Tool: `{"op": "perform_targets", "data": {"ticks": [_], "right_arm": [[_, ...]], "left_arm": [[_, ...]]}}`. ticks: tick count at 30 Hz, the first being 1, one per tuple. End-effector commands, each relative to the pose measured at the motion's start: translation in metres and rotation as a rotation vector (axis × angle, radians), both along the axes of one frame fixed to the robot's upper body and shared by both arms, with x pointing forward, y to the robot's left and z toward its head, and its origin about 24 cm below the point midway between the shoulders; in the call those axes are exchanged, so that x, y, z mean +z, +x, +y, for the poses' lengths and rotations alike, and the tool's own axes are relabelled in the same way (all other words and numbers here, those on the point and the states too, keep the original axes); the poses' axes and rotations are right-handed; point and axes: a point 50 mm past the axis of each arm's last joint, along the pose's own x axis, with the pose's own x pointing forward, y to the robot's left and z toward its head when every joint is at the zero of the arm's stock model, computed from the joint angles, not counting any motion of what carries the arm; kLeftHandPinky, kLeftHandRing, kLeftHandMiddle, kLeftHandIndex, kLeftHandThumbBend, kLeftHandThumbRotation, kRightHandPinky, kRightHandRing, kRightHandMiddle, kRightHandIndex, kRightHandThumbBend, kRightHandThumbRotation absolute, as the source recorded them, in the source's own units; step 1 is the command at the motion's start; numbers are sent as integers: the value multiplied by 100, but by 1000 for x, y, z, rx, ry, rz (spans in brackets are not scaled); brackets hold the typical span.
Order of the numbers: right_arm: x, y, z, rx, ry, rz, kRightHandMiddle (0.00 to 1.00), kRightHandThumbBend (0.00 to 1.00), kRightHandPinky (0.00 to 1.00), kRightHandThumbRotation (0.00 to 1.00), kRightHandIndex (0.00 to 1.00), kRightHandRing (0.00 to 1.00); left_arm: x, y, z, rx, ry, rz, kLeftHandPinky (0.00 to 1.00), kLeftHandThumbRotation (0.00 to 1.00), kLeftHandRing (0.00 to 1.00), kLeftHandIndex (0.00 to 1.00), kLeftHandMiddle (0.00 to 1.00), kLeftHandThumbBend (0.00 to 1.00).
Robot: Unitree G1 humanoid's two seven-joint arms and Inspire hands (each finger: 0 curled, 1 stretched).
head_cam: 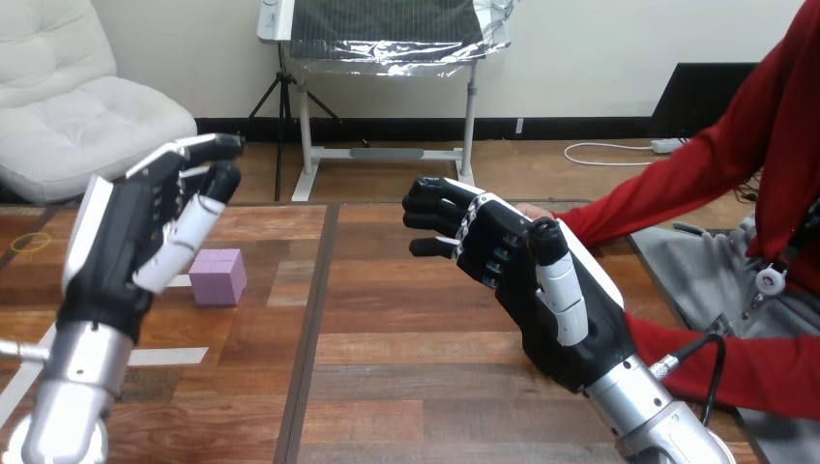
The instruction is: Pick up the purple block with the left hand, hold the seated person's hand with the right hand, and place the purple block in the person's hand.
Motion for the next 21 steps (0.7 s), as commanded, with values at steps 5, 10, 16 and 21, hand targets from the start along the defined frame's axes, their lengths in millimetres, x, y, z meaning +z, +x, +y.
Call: {"op": "perform_targets", "data": {"ticks": [5, 10, 16, 21], "right_arm": [[11, 4, 0, -17, 23, -45, 84, 83, 78, 100, 83, 85], [12, 3, 0, -19, 34, -42, 84, 83, 78, 100, 83, 85], [12, 2, 0, -18, 35, -38, 84, 82, 78, 100, 83, 85], [11, 0, 0, -22, 28, -41, 84, 82, 79, 100, 83, 85]], "left_arm": [[27, 28, 0, -18, 42, -59, 73, 78, 81, 75, 82, 64], [30, 35, 1, -19, 49, -54, 75, 75, 82, 75, 81, 63], [32, 44, 3, -18, 95, -30, 76, 73, 82, 76, 81, 65], [34, 52, 4, -13, 160, -3, 77, 75, 83, 78, 82, 67]]}}
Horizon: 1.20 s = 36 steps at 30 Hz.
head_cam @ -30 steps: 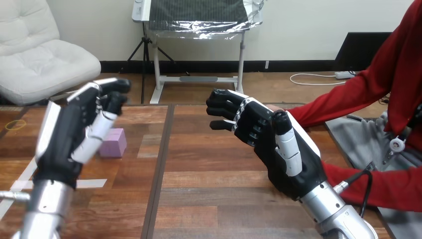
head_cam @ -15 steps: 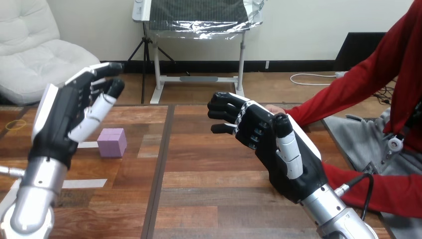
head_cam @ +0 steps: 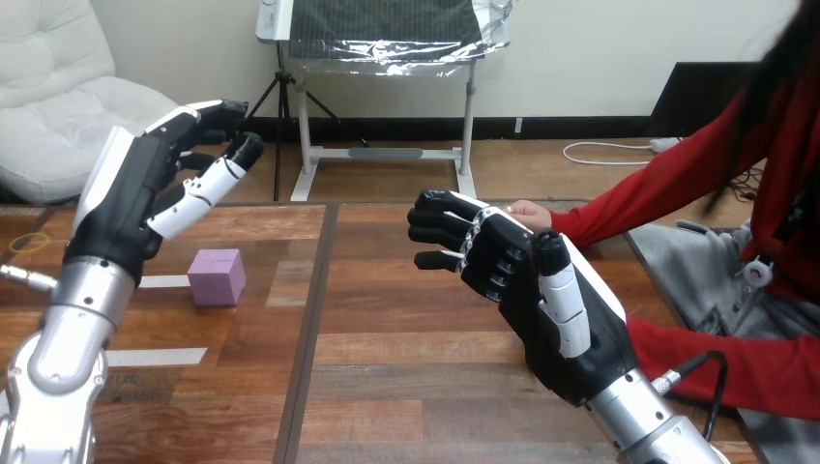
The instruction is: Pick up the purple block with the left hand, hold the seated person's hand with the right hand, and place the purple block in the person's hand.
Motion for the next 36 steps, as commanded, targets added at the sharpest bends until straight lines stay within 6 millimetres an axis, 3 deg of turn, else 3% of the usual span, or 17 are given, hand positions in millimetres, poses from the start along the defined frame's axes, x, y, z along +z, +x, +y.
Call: {"op": "perform_targets", "data": {"ticks": [1, 7, 16, 36], "right_arm": [[16, 4, 1, -8, 20, -68, 84, 82, 79, 100, 83, 85], [18, 2, -3, -6, 8, -78, 83, 81, 80, 100, 83, 85], [18, 1, -4, -1, 15, -77, 83, 81, 80, 100, 82, 85], [17, 0, -3, 4, 4, -65, 82, 81, 82, 100, 81, 84]], "left_arm": [[22, 19, -1, -18, 88, -30, 77, 75, 83, 78, 82, 68], [21, 43, 0, -7, 238, 83, 79, 74, 87, 85, 87, 67], [18, 56, -1, 6, 306, 144, 83, 69, 90, 90, 92, 63], [11, 77, -2, 68, 506, 252, 83, 63, 90, 91, 92, 66]]}}
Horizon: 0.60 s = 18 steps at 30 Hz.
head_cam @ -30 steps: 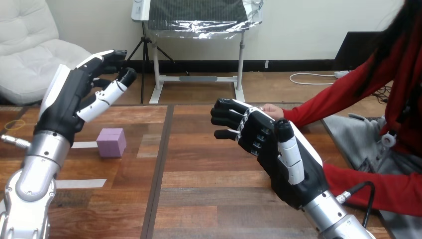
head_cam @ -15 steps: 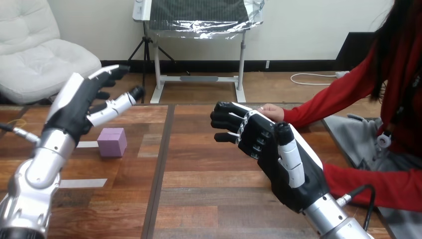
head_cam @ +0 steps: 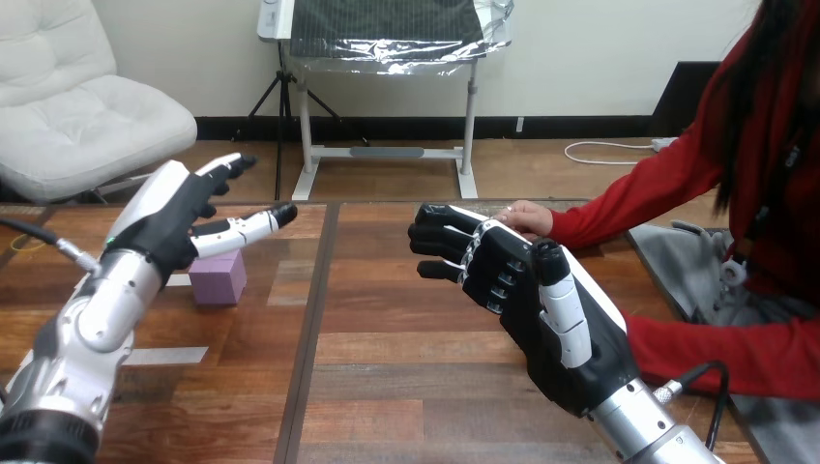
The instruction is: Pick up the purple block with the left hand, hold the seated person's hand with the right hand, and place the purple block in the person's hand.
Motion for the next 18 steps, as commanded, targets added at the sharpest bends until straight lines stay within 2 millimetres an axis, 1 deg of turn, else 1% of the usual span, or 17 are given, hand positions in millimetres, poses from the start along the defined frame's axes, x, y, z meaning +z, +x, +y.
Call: {"op": "perform_targets", "data": {"ticks": [1, 8, 18], "right_arm": [[25, 7, 0, 1, 13, -108, 82, 81, 82, 100, 81, 84], [24, 7, 0, 3, 12, -110, 82, 81, 82, 100, 81, 83], [24, 6, 1, 4, 18, -111, 82, 80, 81, 100, 81, 83]], "left_arm": [[44, 27, -3, 9, 88, -108, 83, 63, 90, 90, 92, 66], [41, 30, -1, 23, 139, -81, 84, 61, 90, 90, 91, 66], [37, 34, 2, 41, 226, -37, 85, 62, 91, 89, 91, 65]]}}
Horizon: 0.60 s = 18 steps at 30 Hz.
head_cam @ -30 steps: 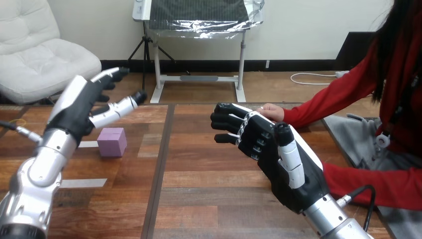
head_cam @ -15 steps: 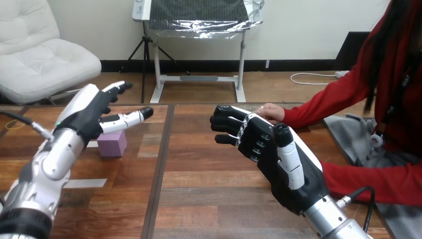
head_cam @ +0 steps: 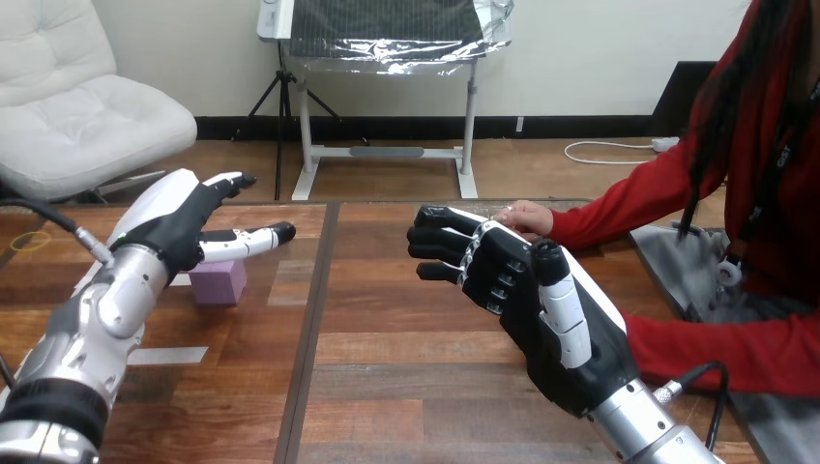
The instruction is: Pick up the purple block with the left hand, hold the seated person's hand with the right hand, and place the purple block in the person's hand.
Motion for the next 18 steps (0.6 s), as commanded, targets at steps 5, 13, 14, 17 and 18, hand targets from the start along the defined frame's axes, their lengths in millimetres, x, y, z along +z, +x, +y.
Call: {"op": "perform_targets", "data": {"ticks": [5, 13, 14, 17, 18], "right_arm": [[24, 6, 1, 7, 18, -113, 82, 80, 81, 100, 81, 83], [25, 7, 1, 20, 21, -110, 81, 80, 81, 100, 81, 83], [25, 7, 1, 20, 22, -109, 81, 80, 81, 100, 81, 83], [25, 7, 1, 19, 18, -109, 81, 80, 81, 100, 81, 82], [25, 7, 1, 18, 17, -109, 81, 80, 80, 100, 81, 82]], "left_arm": [[40, 22, 4, 30, 99, -93, 86, 60, 91, 89, 91, 66], [38, 24, 9, 78, 152, -48, 90, 65, 93, 90, 93, 65], [38, 24, 10, 82, 155, -45, 90, 66, 93, 91, 93, 65], [37, 25, 12, 98, 185, -28, 91, 69, 94, 91, 93, 66], [36, 25, 12, 102, 196, -22, 92, 71, 94, 91, 94, 67]]}}
